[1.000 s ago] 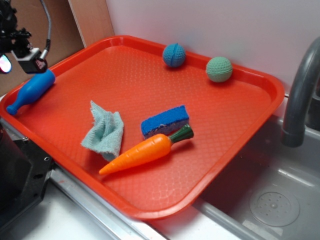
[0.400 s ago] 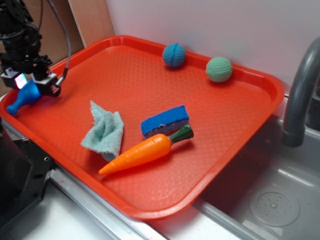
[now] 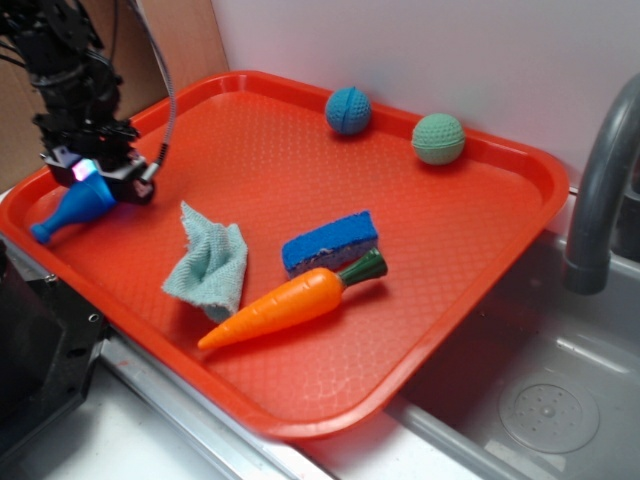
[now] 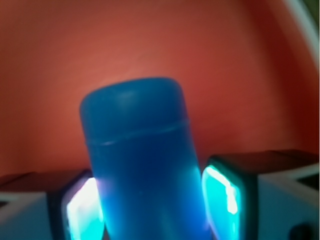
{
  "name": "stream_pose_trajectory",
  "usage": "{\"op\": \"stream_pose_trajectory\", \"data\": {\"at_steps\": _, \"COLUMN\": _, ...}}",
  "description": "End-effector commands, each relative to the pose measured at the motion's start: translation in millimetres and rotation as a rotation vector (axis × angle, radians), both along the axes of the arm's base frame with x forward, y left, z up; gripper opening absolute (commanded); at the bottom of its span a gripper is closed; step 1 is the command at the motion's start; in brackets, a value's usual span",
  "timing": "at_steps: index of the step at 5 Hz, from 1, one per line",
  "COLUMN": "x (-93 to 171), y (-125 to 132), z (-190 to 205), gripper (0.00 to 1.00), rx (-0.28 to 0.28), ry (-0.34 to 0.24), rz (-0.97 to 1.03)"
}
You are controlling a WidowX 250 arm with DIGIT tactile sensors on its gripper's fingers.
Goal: Grab the blue bottle.
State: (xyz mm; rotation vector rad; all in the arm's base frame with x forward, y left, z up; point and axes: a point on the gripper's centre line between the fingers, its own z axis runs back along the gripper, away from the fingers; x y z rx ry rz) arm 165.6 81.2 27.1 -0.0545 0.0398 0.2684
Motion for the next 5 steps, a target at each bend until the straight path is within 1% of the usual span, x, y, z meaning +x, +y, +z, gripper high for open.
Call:
{"op": "stream_pose_trajectory", "data": {"at_steps": 1, "x": 7.6, "y": -45.8, "z": 37.2, "gripper": 0.00, "rx": -0.014, "ry": 0.008, "rz": -0.097}}
{"op": "stream_pose_trajectory", "data": {"at_steps": 2, "x": 9.0, "y": -42.8, "z": 68.2, "gripper": 0.00, "rx": -0.001, "ry": -0.001, "rz": -0.130}}
{"op": "stream_pose_trajectory", "data": {"at_steps": 3, "x": 3.1, "y": -18.6, "z": 114.5, "gripper": 0.00, "rx": 0.049, "ry": -0.059, "rz": -0.068}}
{"op": "stream_pose_trajectory", "data": {"at_steps": 4, "x": -1.9, "y": 0.4, "z": 152.7, "gripper": 0.00, "rx": 0.114, "ry": -0.129, "rz": 0.009}}
{"op": "stream_pose_trajectory", "data": {"at_steps": 5, "x": -1.4, "y": 2.1, "z": 167.4, "gripper": 0.00, "rx": 0.167, "ry": -0.162, "rz": 0.000}}
